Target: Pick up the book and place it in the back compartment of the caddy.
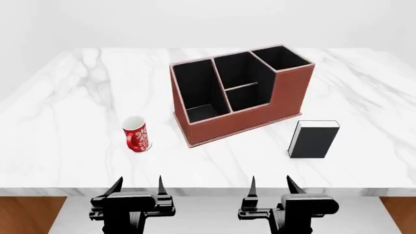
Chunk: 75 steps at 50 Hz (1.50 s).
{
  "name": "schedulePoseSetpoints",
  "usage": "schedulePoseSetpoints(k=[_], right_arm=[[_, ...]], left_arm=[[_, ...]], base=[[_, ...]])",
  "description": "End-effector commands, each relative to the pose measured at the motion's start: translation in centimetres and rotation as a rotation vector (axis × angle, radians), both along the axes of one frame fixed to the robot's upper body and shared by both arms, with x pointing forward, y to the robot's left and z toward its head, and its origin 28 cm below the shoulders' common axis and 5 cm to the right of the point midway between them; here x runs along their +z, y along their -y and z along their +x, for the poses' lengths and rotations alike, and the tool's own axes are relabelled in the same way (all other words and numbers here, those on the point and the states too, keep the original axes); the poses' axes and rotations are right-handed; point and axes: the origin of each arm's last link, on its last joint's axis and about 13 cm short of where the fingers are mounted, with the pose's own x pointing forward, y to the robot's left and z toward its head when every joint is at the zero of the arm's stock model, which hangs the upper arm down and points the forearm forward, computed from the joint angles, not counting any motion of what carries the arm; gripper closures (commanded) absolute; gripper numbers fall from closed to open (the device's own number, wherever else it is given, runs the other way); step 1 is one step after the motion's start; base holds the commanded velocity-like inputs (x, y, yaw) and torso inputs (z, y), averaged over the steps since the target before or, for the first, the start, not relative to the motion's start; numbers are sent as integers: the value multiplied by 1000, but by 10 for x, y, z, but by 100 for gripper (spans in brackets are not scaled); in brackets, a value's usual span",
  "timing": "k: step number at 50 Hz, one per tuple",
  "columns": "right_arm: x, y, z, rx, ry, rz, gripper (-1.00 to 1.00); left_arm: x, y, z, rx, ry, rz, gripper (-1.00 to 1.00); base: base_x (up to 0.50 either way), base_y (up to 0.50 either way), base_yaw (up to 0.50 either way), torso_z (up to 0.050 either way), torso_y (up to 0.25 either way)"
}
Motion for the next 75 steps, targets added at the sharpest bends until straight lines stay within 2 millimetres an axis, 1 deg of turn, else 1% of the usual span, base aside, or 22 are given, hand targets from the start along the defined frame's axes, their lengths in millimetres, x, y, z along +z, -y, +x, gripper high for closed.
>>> schedulePoseSetpoints(k=[1, 5, 8, 11, 12, 13, 15, 16, 17, 18, 21, 22, 23, 24, 25, 28, 32, 34, 36, 42, 48, 75], right_arm=[[1, 0, 0, 1, 3, -1, -100], [4, 2, 0, -9, 14, 0, -100], [18, 9, -1, -50, 80, 10, -100], [45, 25, -5, -127, 212, 65, -100], [52, 29, -7, -145, 261, 93, -100], [66, 36, -12, -170, 357, 117, -100], [86, 47, -21, -219, 497, 155, -100], [100, 54, -29, -246, 566, 170, -100], [100, 55, -29, -246, 566, 170, -100], [121, 64, -43, -287, 706, 156, -100], [139, 69, -58, -310, 841, 106, -100], [142, 69, -60, -309, 868, 95, -100], [150, 69, -68, -315, 949, 61, -100], [151, 69, -70, -317, 971, 57, -100], [157, 70, -76, -318, 1024, 59, -100], [164, 70, -83, -321, 1093, 53, -100], [170, 71, -90, -335, 1171, 47, -100], [172, 72, -95, -362, 1228, 11, -100], [174, 73, -99, -394, 1273, 13, -100], [179, 69, -102, -351, 1282, 13, -100], [179, 64, -100, -309, 1264, -13, -100], [178, 61, -98, -267, 1238, -18, -100]], left_arm=[[0, 1, -1, -14, 15, 16, -100], [4, 1, -2, -16, 28, 11, -100], [17, 2, -5, -17, 87, 7, -100], [39, 1, -12, -3, 195, 36, -100], [46, 0, -14, 5, 224, 22, -100], [57, 0, -19, 2, 277, 12, -100], [74, -1, -25, 18, 384, 39, -100], [84, -1, -31, 20, 446, 56, -100], [84, -1, -31, 20, 446, 56, -100], [101, -2, -40, 34, 537, 36, -100], [117, -5, -49, 56, 610, 32, -100], [119, -6, -50, 63, 622, 35, -100], [127, -7, -56, 79, 664, 35, -100], [130, -8, -58, 82, 674, 32, -100], [136, -8, -63, 81, 708, 27, -100], [142, -7, -68, 83, 742, 36, -100], [145, -7, -72, 77, 763, 28, -100], [146, -7, -73, 76, 769, 26, -100], [146, -7, -73, 75, 774, 25, -100], [144, -6, -73, 68, 767, 17, -100], [144, -6, -73, 64, 763, 17, -100], [140, -4, -71, 47, 748, 20, -100]], base=[[0, 0, 0, 0, 0], [0, 0, 0, 0, 0], [0, 0, 0, 0, 0], [0, 0, 0, 0, 0], [0, 0, 0, 0, 0], [0, 0, 0, 0, 0], [0, 0, 0, 0, 0], [0, 0, 0, 0, 0], [0, 0, 0, 0, 0], [0, 0, 0, 0, 0], [0, 0, 0, 0, 0], [0, 0, 0, 0, 0], [0, 0, 0, 0, 0], [0, 0, 0, 0, 0], [0, 0, 0, 0, 0], [0, 0, 0, 0, 0], [0, 0, 0, 0, 0], [0, 0, 0, 0, 0], [0, 0, 0, 0, 0], [50, 0, 0, 0, 0], [500, 0, 0, 0, 0], [500, 0, 0, 0, 0]])
